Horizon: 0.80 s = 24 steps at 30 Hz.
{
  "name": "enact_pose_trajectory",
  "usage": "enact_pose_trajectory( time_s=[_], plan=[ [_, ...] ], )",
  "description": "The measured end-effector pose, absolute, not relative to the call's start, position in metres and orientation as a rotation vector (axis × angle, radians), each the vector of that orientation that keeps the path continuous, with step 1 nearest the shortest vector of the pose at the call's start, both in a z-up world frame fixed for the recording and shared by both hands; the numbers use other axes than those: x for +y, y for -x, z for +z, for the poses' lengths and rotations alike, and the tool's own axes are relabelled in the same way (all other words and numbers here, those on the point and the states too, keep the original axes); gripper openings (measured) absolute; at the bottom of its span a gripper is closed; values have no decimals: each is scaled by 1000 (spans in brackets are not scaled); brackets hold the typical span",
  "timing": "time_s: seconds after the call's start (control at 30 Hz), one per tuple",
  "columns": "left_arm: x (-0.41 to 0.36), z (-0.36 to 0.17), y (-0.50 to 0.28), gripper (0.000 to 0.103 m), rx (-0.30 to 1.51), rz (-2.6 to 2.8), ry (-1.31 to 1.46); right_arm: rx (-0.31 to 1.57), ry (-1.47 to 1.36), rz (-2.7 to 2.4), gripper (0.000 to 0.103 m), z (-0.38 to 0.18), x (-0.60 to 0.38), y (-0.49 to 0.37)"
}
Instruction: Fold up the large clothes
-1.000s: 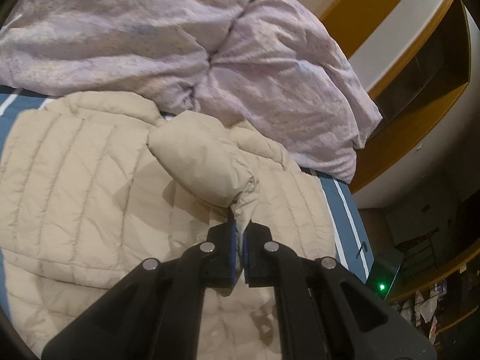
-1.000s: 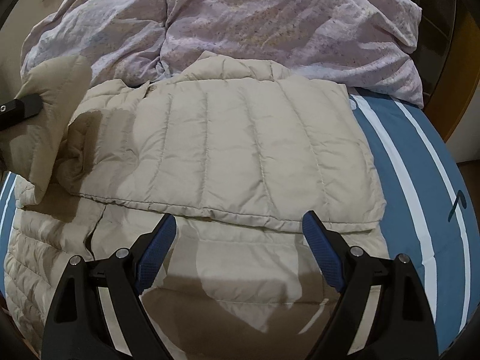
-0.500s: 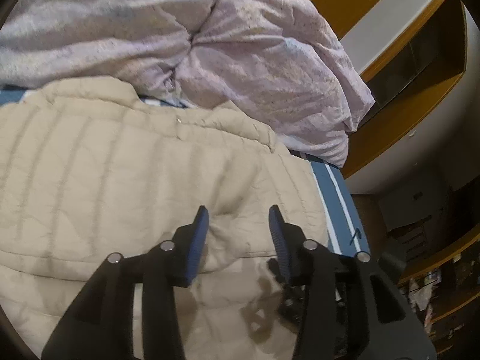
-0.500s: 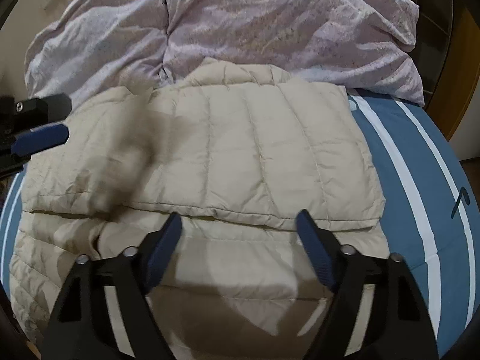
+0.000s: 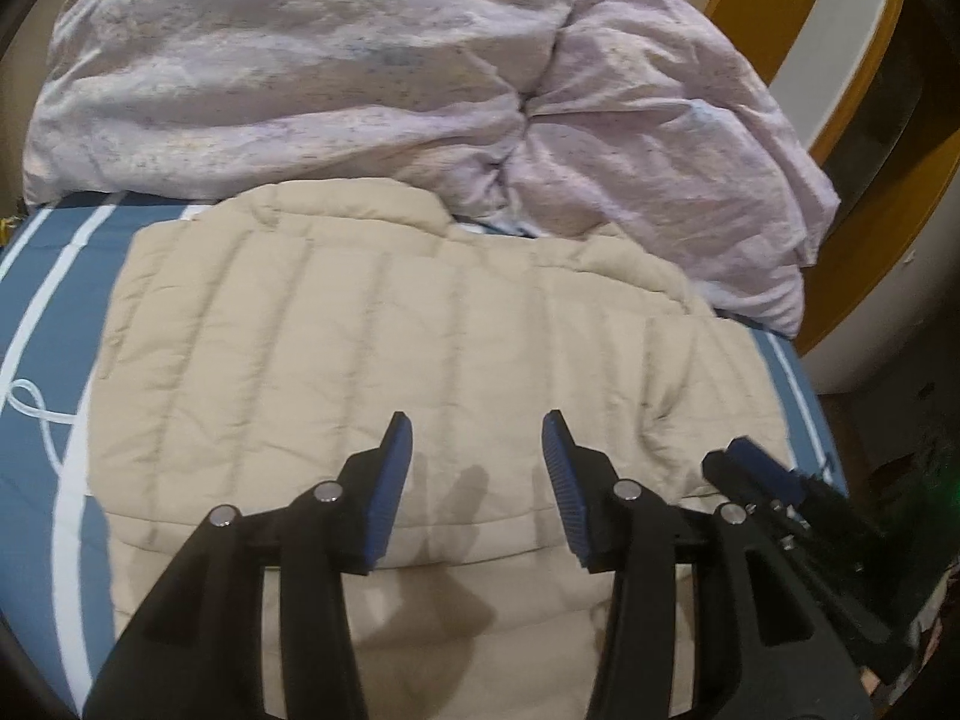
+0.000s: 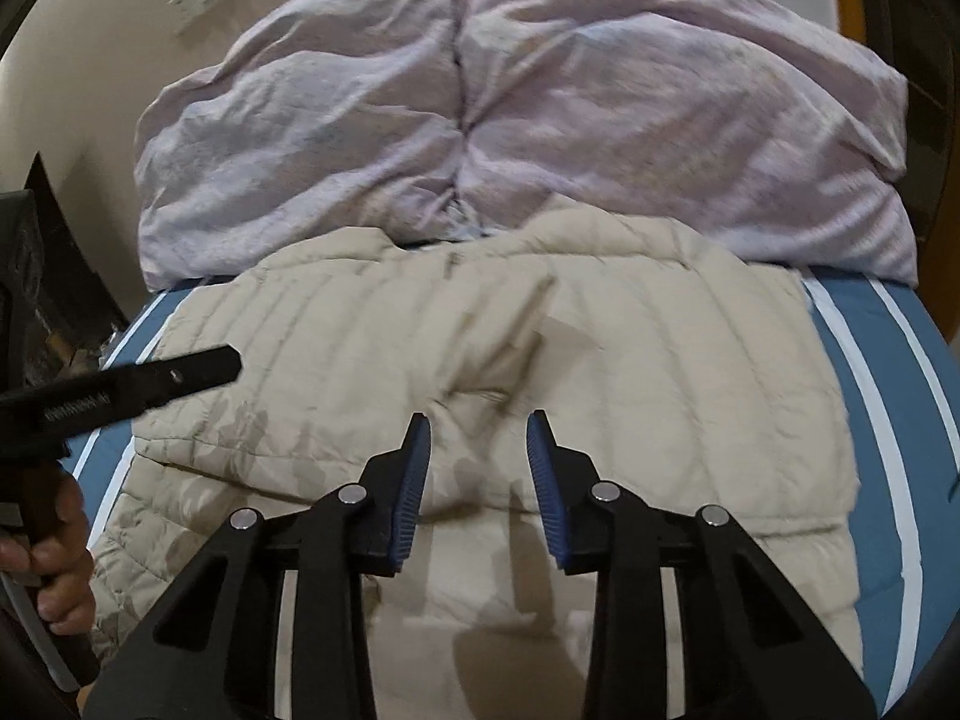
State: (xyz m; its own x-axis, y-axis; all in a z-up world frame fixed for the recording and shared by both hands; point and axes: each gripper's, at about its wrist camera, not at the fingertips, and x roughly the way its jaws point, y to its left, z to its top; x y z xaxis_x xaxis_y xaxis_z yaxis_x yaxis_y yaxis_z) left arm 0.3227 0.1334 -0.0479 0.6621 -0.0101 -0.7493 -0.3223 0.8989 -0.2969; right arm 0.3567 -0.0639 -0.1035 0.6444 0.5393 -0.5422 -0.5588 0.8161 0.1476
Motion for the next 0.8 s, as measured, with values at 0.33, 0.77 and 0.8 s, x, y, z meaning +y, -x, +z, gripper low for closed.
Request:
enact_pose_trajectory(
  time_s=[0.33, 0.77, 0.8],
  plan=[
    [144, -68, -322, 46, 866, 226, 408, 645, 97, 612, 29, -124, -35, -367],
    [163, -91, -315, 46, 891, 275, 421, 774, 41, 516, 27, -158, -49, -400],
    [166, -94, -314, 46, 893, 285, 425, 776, 37, 517, 27, -158, -49, -400]
  ],
)
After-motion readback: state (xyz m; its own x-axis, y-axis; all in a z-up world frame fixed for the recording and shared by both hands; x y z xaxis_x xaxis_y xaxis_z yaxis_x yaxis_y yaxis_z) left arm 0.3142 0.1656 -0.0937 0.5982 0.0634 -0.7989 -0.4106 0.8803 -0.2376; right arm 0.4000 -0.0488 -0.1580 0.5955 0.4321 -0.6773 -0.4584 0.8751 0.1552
